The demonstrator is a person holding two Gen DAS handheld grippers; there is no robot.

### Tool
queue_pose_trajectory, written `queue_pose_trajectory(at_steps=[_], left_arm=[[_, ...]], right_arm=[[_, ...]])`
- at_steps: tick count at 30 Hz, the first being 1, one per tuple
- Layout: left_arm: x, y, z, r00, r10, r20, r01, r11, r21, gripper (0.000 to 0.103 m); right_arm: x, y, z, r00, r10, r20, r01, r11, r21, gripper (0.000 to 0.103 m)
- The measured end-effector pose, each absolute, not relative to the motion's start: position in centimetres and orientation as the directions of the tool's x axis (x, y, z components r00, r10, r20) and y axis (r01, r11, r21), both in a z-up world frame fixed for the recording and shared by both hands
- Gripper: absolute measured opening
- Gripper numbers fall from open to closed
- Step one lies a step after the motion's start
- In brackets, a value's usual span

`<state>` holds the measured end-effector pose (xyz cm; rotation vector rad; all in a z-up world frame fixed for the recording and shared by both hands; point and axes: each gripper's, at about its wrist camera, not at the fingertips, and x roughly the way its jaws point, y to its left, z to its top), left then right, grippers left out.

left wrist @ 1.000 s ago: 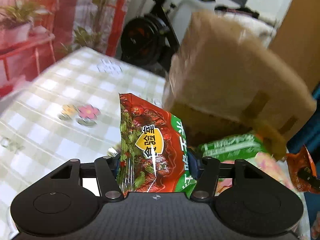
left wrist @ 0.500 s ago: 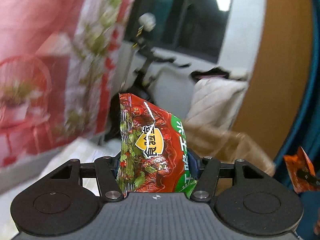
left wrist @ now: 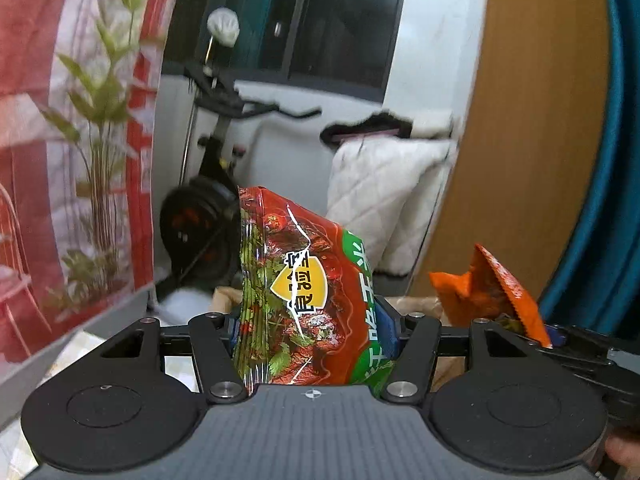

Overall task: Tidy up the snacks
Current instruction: 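Lift both bags over the box and open both tools to drop them, then move both open tools back down to the snack pile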

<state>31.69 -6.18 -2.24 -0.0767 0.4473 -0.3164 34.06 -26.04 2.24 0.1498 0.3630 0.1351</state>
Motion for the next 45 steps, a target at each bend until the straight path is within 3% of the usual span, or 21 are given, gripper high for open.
queue_pose_trajectory(at_steps=[4, 8, 10, 18, 24, 33, 38, 45], left_arm=[[33.9, -6.7, -4.2, 0.816, -0.329, -0.476, 0.3, 0.944, -0.138, 0.071], [33.9, -5.7, -5.4, 0.804, -0.326, -0.497, 0.303, 0.944, -0.129, 0.079], [32.8, -4.6, -5.5, 0.807, -0.329, -0.491, 0.304, 0.943, -0.134, 0.079], [27.3, -0.3, -3.7, 0.838, -0.312, -0.448, 0.277, 0.95, -0.145, 0.079], [23.2, 3.7, -5.8, 0.85, -0.252, -0.463, 0.215, 0.968, -0.132, 0.078], [21.7, 6.3, -12.2, 0.801, -0.196, -0.565, 0.101, 0.976, -0.195, 0.075], [22.2, 6.3, -14.2, 0.78, -0.185, -0.598, 0.09, 0.978, -0.186, 0.074], [22.5, 6.6, -15.7, 0.753, -0.171, -0.635, 0.083, 0.982, -0.167, 0.074]], right_arm=[[36.3, -25.3, -0.1, 0.906, 0.155, -0.394, -0.068, 0.972, 0.225, 0.05], [36.1, -25.4, -1.5, 0.902, 0.144, -0.408, -0.055, 0.974, 0.222, 0.072], [35.3, -25.4, -1.7, 0.911, 0.126, -0.394, -0.045, 0.977, 0.208, 0.072], [29.4, -27.3, -1.3, 0.923, 0.144, -0.356, -0.064, 0.972, 0.228, 0.067], [24.9, -29.1, -3.7, 0.924, 0.128, -0.361, -0.052, 0.976, 0.213, 0.061], [22.1, -31.1, -13.0, 0.83, 0.059, -0.555, 0.059, 0.979, 0.193, 0.039], [21.6, -31.1, -17.7, 0.747, 0.047, -0.663, 0.087, 0.982, 0.167, 0.037], [22.3, -29.4, -20.8, 0.67, 0.026, -0.742, 0.086, 0.99, 0.113, 0.038]])
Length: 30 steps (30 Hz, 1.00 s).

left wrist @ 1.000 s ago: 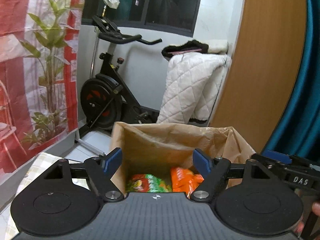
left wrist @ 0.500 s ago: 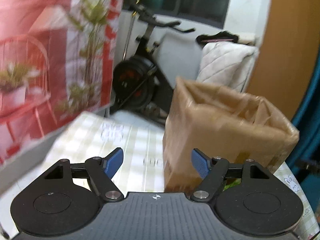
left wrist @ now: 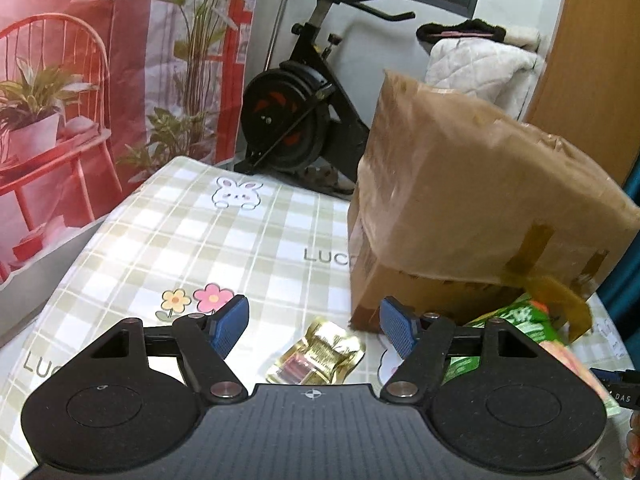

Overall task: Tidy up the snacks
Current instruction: 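Move both open tools back down to the snack pile, then grasp the gold foil packet with the left tool while the right tool grasps the green packet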

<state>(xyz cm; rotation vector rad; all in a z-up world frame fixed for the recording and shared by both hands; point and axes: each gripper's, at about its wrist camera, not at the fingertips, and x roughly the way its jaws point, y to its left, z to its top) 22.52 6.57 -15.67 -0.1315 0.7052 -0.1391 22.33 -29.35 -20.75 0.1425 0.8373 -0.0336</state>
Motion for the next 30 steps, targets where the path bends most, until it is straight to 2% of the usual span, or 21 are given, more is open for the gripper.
queue_pose_trajectory(at_steps=[5, 13, 22, 30], left_arm=[[22.5, 7.0, -16.5, 0.736, -0.165, -0.657, 0.088, 0.985, -0.149, 0.074], [22.8, 7.3, -18.5, 0.702, -0.171, -0.691, 0.117, 0.985, -0.125, 0.074], [25.1, 5.1, -21.8, 0.658, -0.243, -0.713, 0.273, 0.959, -0.075, 0.075], [25.9, 3.4, -23.7, 0.638, -0.254, -0.727, 0.356, 0.934, -0.014, 0.077]], right_arm=[[22.9, -28.6, -21.6, 0.643, 0.024, -0.766, 0.09, 0.99, 0.107, 0.039], [23.3, -29.0, -22.1, 0.642, 0.007, -0.767, 0.098, 0.991, 0.091, 0.035], [23.7, -29.3, -22.1, 0.639, 0.01, -0.769, 0.096, 0.991, 0.093, 0.035], [23.8, -29.1, -22.1, 0.635, 0.005, -0.773, 0.105, 0.99, 0.093, 0.035]])
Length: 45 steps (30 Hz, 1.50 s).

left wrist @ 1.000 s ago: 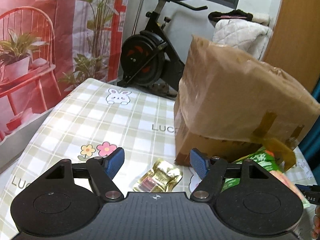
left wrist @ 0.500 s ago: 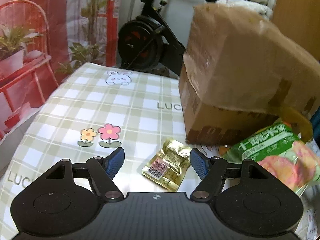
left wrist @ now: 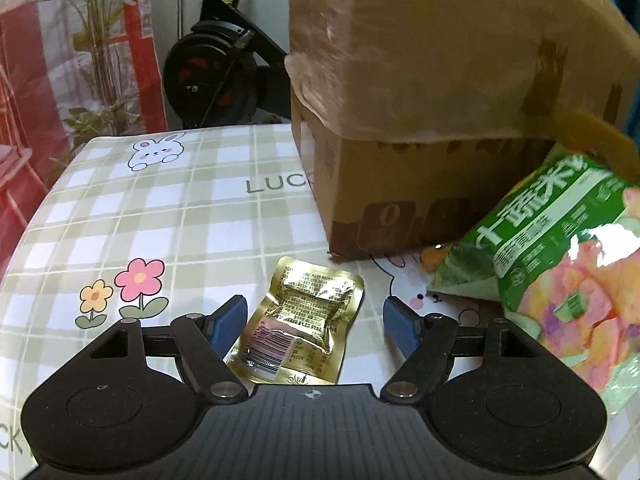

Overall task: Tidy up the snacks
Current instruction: 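Grasp the gold foil packet with the left tool while the right tool grasps the green packet, then lift both packets over the box and open both tools to drop them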

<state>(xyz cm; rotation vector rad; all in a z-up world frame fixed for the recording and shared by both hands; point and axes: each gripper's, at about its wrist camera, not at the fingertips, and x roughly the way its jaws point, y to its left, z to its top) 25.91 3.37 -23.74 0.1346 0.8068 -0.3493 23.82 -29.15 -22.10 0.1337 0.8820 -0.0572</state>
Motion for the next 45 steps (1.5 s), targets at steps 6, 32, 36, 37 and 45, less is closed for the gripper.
queue_pose_trajectory(at_steps=[6, 32, 36, 37, 45], left_arm=[[27.0, 3.6, -24.6, 0.63, -0.225, -0.743, 0.313, 0.949, -0.023, 0.077], [20.0, 6.5, -19.5, 0.744, -0.226, -0.628, 0.225, 0.971, -0.083, 0.043], [19.5, 6.3, -17.3, 0.785, -0.225, -0.578, 0.207, 0.973, -0.097, 0.043], [19.4, 6.3, -16.7, 0.794, -0.225, -0.565, 0.203, 0.974, -0.102, 0.043], [19.0, 4.7, -11.3, 0.859, -0.252, -0.445, 0.215, 0.967, -0.133, 0.044]], right_arm=[[23.9, -29.0, -22.1, 0.635, 0.004, -0.773, 0.111, 0.989, 0.096, 0.035], [21.4, -28.9, -19.0, 0.718, 0.016, -0.696, 0.107, 0.985, 0.132, 0.033], [20.7, -28.9, -17.1, 0.763, -0.008, -0.646, 0.1, 0.989, 0.106, 0.033], [20.6, -29.0, -16.6, 0.773, -0.009, -0.635, 0.1, 0.989, 0.107, 0.033], [19.6, -29.6, -10.8, 0.865, -0.005, -0.502, 0.071, 0.991, 0.112, 0.033]])
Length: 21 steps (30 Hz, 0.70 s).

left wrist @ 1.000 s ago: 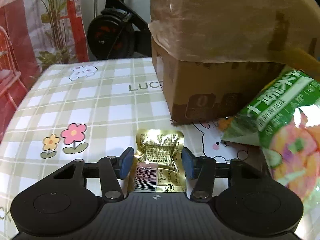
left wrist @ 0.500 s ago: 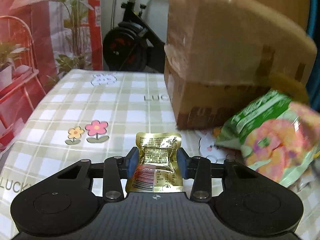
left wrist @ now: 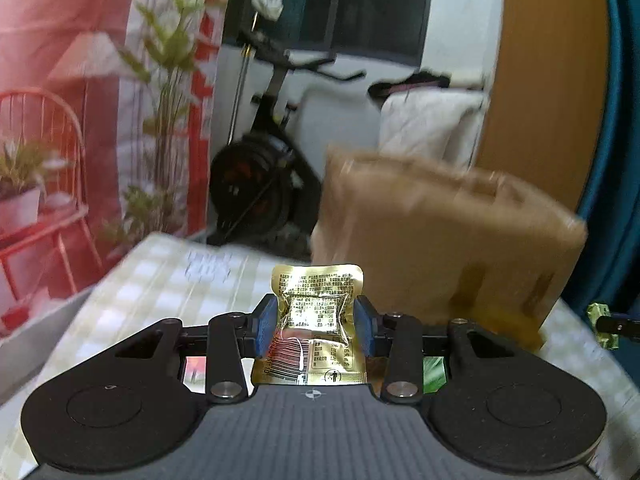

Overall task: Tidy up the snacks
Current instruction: 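Lift both packets over the box and open both tools to drop them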

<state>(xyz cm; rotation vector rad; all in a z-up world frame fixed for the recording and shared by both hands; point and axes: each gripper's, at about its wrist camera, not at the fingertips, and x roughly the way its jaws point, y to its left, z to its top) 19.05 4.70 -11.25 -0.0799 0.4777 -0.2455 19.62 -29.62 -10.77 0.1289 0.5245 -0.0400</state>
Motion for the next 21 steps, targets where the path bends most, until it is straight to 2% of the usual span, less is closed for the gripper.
queue_pose_trajectory(at_steps=[11, 18, 21], left_arm=[[24.2, -1.3, -3.8, 0.877, -0.351, -0.327, 0.336, 0.936, -0.103, 0.044], [30.5, -5.3, -4.8, 0.821, -0.384, -0.423, 0.356, 0.923, -0.146, 0.045], [31.9, -5.8, -6.2, 0.803, -0.385, -0.455, 0.354, 0.922, -0.156, 0.051]], right_arm=[[26.3, -27.5, -0.6, 0.933, 0.116, -0.341, -0.092, 0.992, 0.087, 0.033], [32.7, -25.1, -0.9, 0.898, 0.15, -0.414, -0.126, 0.988, 0.085, 0.033], [33.9, -24.7, -2.3, 0.882, 0.152, -0.447, -0.115, 0.987, 0.108, 0.033]])
